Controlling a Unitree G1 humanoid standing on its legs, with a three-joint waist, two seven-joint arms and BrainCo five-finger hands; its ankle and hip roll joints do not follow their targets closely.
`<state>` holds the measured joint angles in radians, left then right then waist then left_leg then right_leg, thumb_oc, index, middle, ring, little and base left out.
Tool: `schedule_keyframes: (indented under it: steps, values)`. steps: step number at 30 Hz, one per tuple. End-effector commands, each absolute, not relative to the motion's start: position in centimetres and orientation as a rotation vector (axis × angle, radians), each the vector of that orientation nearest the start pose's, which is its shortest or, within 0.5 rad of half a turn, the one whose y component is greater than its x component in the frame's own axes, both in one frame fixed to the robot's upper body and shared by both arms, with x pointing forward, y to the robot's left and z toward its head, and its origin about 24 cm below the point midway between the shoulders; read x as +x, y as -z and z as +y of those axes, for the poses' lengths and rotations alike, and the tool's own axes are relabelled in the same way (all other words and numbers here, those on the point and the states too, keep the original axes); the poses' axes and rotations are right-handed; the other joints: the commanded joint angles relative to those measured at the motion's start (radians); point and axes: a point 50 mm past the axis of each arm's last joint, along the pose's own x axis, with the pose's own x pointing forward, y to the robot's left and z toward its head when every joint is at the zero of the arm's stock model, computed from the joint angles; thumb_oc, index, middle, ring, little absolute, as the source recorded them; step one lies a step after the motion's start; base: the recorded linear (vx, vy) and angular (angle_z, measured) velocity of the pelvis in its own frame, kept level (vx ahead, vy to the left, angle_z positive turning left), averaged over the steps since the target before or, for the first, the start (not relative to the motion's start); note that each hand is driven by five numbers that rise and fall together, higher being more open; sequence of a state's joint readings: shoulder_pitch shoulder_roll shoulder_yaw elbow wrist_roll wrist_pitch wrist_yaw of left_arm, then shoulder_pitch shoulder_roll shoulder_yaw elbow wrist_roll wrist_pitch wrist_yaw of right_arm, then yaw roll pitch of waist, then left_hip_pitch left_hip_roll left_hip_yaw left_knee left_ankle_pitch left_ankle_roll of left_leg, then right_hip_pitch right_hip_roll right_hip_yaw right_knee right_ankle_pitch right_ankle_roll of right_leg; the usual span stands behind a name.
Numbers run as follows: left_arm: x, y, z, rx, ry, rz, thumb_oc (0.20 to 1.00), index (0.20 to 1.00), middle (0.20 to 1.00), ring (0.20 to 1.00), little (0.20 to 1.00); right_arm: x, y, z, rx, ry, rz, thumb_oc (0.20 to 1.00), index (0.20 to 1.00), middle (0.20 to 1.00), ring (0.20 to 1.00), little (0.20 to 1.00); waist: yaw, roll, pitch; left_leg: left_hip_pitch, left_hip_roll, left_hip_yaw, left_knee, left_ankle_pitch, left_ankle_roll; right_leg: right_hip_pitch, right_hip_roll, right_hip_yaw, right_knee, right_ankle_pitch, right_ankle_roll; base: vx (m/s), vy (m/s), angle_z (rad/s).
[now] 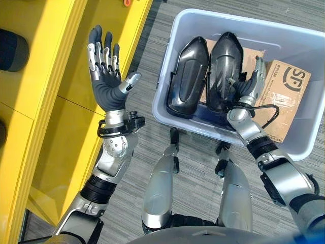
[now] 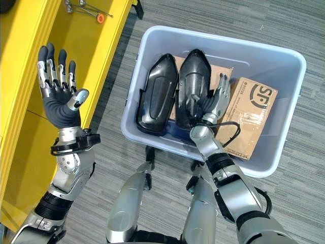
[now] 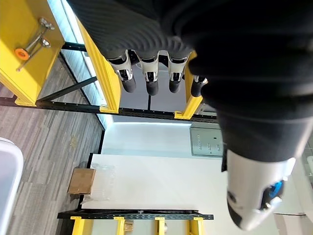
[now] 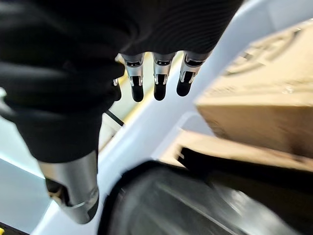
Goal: Move parts from the plastic box to the shelf.
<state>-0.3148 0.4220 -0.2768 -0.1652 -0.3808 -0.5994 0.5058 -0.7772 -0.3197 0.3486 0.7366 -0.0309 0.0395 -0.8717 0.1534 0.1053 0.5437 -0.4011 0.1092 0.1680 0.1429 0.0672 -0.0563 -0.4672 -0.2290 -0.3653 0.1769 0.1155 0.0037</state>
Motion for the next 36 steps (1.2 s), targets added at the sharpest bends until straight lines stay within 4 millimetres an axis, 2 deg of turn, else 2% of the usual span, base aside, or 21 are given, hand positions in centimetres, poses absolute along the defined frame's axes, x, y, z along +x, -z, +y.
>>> schedule_keyframes:
  steps: [1, 6, 20, 26, 27, 28, 29, 30, 32, 36]
  values:
    - [24.6, -20.3, 15.5, -0.336, -0.002, -0.987, 1.0, 1.0, 1.0, 1.0, 1.0, 37.8, -12.7, -16.9, -0.458, 0.559, -0.185, 1.0, 1.0, 1.0, 1.0, 1.0, 0.013, 0.028, -0.024, -0.039, -0.06, -0.004, -0.056, 0.039, 0.018, 0.005, 0.017, 0.029, 0.136, -0.127, 0.068, 0.0, 0.0, 0.0]
    - [24.8, -20.3, 15.3, -0.331, 0.016, -0.977, 1.0, 1.0, 1.0, 1.0, 1.0, 38.0, -11.4, -17.1, -0.41, 0.546, -0.098, 1.0, 1.0, 1.0, 1.0, 1.0, 0.021, 0.03, -0.024, -0.049, -0.058, -0.007, -0.05, 0.04, 0.018, -0.005, 0.014, 0.023, 0.148, -0.129, 0.066, 0.0, 0.0, 0.0]
    - [25.2, -20.4, 14.6, -0.331, 0.034, -0.944, 1.0, 1.0, 1.0, 1.0, 1.0, 38.5, -10.6, -18.3, -0.313, 0.574, 0.029, 1.0, 1.0, 1.0, 1.0, 1.0, 0.026, 0.042, -0.024, -0.103, -0.063, -0.014, -0.027, 0.043, 0.016, -0.061, 0.007, 0.025, 0.184, -0.131, 0.064, 0.0, 0.0, -0.01]
    - [25.4, -20.3, 14.5, -0.339, 0.045, -0.938, 1.0, 1.0, 1.0, 1.0, 1.0, 38.3, -8.6, -18.9, -0.385, 0.544, 0.178, 1.0, 1.0, 1.0, 1.0, 1.0, 0.027, 0.047, -0.024, -0.134, -0.062, -0.013, -0.008, 0.043, 0.015, -0.09, 0.004, 0.028, 0.203, -0.132, 0.06, 0.01, -0.001, -0.01]
    - [25.5, -20.1, 14.5, -0.34, 0.046, -0.927, 1.0, 1.0, 1.0, 1.0, 1.0, 38.2, -8.2, -19.1, -0.406, 0.538, 0.2, 1.0, 1.0, 1.0, 1.0, 1.0, 0.026, 0.045, -0.024, -0.115, -0.066, -0.02, -0.004, 0.021, 0.006, -0.075, 0.0, 0.041, 0.213, -0.156, 0.072, 0.08, -0.007, -0.01]
    - [25.5, -20.1, 14.4, -0.343, 0.048, -0.926, 1.0, 1.0, 1.0, 1.0, 1.0, 38.2, -8.1, -19.2, -0.419, 0.534, 0.207, 1.0, 1.0, 1.0, 1.0, 1.0, 0.026, 0.046, -0.024, -0.118, -0.066, -0.02, -0.003, 0.022, 0.005, -0.078, -0.001, 0.041, 0.216, -0.156, 0.072, 0.0, 0.0, 0.0]
    - [25.5, -20.3, 14.5, -0.347, 0.05, -0.931, 1.0, 1.0, 1.0, 1.0, 1.0, 38.3, -8.4, -19.3, -0.444, 0.538, 0.203, 1.0, 1.0, 1.0, 1.0, 1.0, 0.029, 0.051, -0.024, -0.144, -0.061, -0.012, -0.004, 0.045, 0.014, -0.101, -0.001, 0.028, 0.212, -0.133, 0.06, 0.0, 0.0, 0.0]
    - [25.5, -20.1, 14.4, -0.346, 0.051, -0.921, 1.0, 1.0, 1.0, 1.0, 1.0, 38.2, -8.0, -19.4, -0.467, 0.538, 0.212, 1.0, 1.0, 1.0, 1.0, 1.0, 0.028, 0.049, -0.024, -0.124, -0.065, -0.02, -0.001, 0.024, 0.006, -0.085, -0.003, 0.041, 0.22, -0.155, 0.073, 0.0, 0.0, 0.0]
    - [25.6, -20.0, 14.4, -0.356, 0.057, -0.904, 1.0, 1.0, 1.0, 1.0, 1.0, 38.3, -8.5, -20.0, -0.582, 0.557, 0.194, 1.0, 1.0, 1.0, 1.0, 1.0, 0.034, 0.054, -0.024, -0.143, -0.068, -0.023, 0.007, 0.025, 0.006, -0.103, -0.01, 0.04, 0.236, -0.157, 0.075, 0.05, 0.01, 0.03]
    - [25.7, -19.9, 14.3, -0.362, 0.064, -0.898, 1.0, 1.0, 1.0, 1.0, 1.0, 38.6, -9.2, -20.6, -0.677, 0.587, 0.203, 1.0, 1.0, 1.0, 1.0, 1.0, 0.041, 0.059, -0.024, -0.163, -0.071, -0.028, 0.013, 0.028, 0.006, -0.119, -0.013, 0.038, 0.243, -0.157, 0.075, 0.0, 0.0, 0.0]
